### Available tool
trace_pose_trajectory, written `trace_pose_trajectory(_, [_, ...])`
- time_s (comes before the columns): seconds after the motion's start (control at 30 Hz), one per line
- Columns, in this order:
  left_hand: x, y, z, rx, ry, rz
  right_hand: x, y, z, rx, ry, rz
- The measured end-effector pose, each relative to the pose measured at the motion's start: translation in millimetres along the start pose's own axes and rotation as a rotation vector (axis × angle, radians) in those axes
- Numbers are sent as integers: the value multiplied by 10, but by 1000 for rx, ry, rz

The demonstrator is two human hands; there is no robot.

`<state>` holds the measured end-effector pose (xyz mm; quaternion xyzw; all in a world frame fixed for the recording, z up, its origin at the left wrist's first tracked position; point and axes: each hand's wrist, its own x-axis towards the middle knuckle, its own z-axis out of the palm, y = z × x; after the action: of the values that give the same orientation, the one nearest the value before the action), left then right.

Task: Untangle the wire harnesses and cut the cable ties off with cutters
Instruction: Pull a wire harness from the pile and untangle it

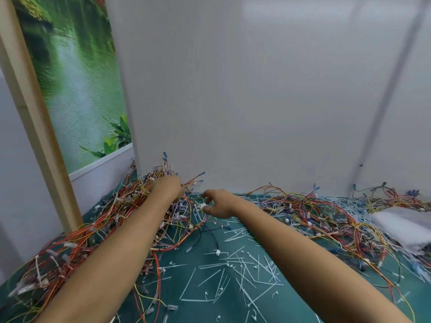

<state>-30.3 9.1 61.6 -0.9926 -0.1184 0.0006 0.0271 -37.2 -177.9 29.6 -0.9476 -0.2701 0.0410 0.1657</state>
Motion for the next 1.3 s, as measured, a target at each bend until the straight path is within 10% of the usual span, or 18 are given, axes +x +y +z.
trace_pose_trajectory(0.43, [-33,-64,406,-112,266,-207,109,-262,174,-30,-16,-55])
trace_pose_trajectory(0.77, [-430,184,-128,18,489,137,152,-295,164,251,181,-82])
trace_pose_trajectory(1.1, [-558,292,-186,-600,289,317,150,-144,-84,454,253,70])
trace_pose_trajectory(1.3, [-494,34,62,-361,87,172,183,138,39,800,141,391])
